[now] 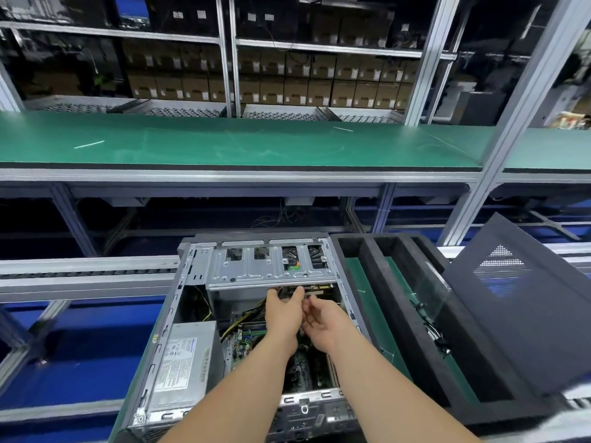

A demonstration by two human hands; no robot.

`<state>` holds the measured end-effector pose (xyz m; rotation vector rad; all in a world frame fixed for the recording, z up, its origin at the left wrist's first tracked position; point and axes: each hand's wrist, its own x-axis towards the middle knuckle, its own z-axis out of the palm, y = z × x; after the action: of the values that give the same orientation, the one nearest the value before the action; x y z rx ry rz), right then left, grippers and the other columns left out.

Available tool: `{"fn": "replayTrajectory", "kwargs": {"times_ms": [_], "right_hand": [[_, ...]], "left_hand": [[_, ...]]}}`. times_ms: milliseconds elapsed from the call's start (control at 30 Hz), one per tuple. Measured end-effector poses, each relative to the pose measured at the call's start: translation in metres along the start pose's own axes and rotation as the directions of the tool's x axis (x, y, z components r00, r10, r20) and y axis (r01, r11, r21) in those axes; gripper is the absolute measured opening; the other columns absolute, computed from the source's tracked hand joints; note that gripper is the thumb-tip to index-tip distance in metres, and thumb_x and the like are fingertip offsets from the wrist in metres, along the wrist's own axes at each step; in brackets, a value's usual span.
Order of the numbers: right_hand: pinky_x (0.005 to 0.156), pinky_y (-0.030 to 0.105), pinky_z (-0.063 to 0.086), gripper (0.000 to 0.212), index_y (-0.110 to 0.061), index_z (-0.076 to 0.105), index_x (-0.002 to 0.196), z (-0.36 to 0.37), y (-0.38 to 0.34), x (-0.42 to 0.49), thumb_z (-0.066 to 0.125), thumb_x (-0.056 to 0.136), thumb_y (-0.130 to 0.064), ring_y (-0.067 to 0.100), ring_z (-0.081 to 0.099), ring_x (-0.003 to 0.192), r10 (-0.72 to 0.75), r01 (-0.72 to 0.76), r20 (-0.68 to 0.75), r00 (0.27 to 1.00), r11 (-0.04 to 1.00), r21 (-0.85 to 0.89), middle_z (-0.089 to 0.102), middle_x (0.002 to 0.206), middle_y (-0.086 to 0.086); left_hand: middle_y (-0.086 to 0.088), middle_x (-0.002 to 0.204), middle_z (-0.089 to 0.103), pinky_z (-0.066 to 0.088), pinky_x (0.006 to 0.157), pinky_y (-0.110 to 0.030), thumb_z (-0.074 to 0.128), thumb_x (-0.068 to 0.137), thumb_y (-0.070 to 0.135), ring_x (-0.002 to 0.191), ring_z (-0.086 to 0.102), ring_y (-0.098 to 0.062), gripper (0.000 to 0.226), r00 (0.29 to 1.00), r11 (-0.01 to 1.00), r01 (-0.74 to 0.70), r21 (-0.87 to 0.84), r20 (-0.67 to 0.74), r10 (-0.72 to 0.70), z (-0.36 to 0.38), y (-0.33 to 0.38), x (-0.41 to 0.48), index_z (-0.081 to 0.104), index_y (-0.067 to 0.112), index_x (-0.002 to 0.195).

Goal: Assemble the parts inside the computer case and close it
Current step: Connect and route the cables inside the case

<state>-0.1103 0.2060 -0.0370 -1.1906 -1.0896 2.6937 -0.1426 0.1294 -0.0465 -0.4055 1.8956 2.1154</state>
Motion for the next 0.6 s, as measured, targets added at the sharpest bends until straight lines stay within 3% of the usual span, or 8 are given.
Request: {"fn": "replayTrajectory", "kwargs": {"times_ms": [67, 200, 300, 400, 534, 600], "right_hand": [[0.068, 0.031, 0.053, 0.019, -0.002, 0.067, 0.094, 0.002, -0.001, -0.005, 0.056, 0.106, -0.011, 0.019, 0.065, 0.076, -0.014, 0.014, 0.009, 1.000, 0.999, -0.036, 0.073, 0.064, 0.007], [0.075, 0.035, 0.058, 0.017, -0.006, 0.071, 0.105, 0.004, -0.001, -0.010, 0.060, 0.101, -0.019, 0.023, 0.072, 0.085, -0.064, 0.077, 0.071, 0.995, 0.976, -0.202, 0.078, 0.092, 0.010], [0.064, 0.031, 0.055, 0.019, -0.010, 0.076, 0.095, 0.009, 0.002, -0.018, 0.061, 0.098, -0.022, 0.022, 0.070, 0.075, -0.138, 0.166, 0.113, 0.984, 0.938, -0.304, 0.078, 0.088, 0.009], [0.056, 0.027, 0.052, 0.020, -0.009, 0.079, 0.094, 0.017, 0.004, -0.033, 0.062, 0.096, -0.021, 0.017, 0.070, 0.072, -0.254, 0.287, 0.137, 0.957, 0.893, -0.348, 0.079, 0.088, 0.008], [0.070, 0.035, 0.058, 0.019, -0.008, 0.078, 0.096, 0.017, 0.004, -0.053, 0.063, 0.093, -0.019, 0.022, 0.074, 0.088, -0.365, 0.417, 0.207, 0.908, 0.838, -0.352, 0.079, 0.098, 0.012], [0.066, 0.032, 0.058, 0.018, -0.006, 0.077, 0.095, 0.011, -0.003, -0.063, 0.065, 0.093, -0.019, 0.020, 0.074, 0.084, -0.423, 0.475, 0.220, 0.879, 0.812, -0.339, 0.079, 0.094, 0.010]], "left_hand": [[-0.008, 0.100, 0.065, 0.049, 0.075, -0.034, 0.071, 0.092, 0.032, 0.089, 0.063, -0.019, 0.032, 0.999, 0.999, -0.035, 0.038, -0.029, 0.037, 0.000, 0.001, -0.001, 0.044, 0.023, 0.105], [-0.004, 0.095, 0.063, 0.046, 0.064, -0.031, 0.068, 0.093, 0.032, 0.085, 0.063, -0.019, 0.028, 0.994, 0.992, -0.064, 0.113, -0.078, 0.073, -0.002, 0.002, -0.005, 0.044, 0.020, 0.103], [-0.004, 0.094, 0.063, 0.042, 0.061, -0.031, 0.062, 0.094, 0.031, 0.082, 0.062, -0.019, 0.018, 0.987, 0.983, -0.086, 0.160, -0.124, 0.107, -0.003, 0.004, -0.013, 0.049, 0.020, 0.099], [-0.005, 0.094, 0.063, 0.039, 0.059, -0.028, 0.057, 0.095, 0.029, 0.082, 0.060, -0.020, 0.015, 0.956, 0.955, -0.186, 0.233, -0.181, 0.230, -0.007, 0.009, -0.024, 0.054, 0.017, 0.088], [0.002, 0.084, 0.065, 0.038, 0.059, -0.026, 0.051, 0.098, 0.021, 0.081, 0.062, -0.017, 0.017, 0.907, 0.911, -0.358, 0.203, -0.156, 0.391, -0.007, 0.020, -0.051, 0.059, 0.019, 0.083], [0.005, 0.085, 0.066, 0.042, 0.063, -0.029, 0.052, 0.099, 0.022, 0.082, 0.063, -0.015, 0.015, 0.890, 0.896, -0.412, 0.165, -0.136, 0.435, -0.002, 0.024, -0.065, 0.060, 0.020, 0.086]]}}
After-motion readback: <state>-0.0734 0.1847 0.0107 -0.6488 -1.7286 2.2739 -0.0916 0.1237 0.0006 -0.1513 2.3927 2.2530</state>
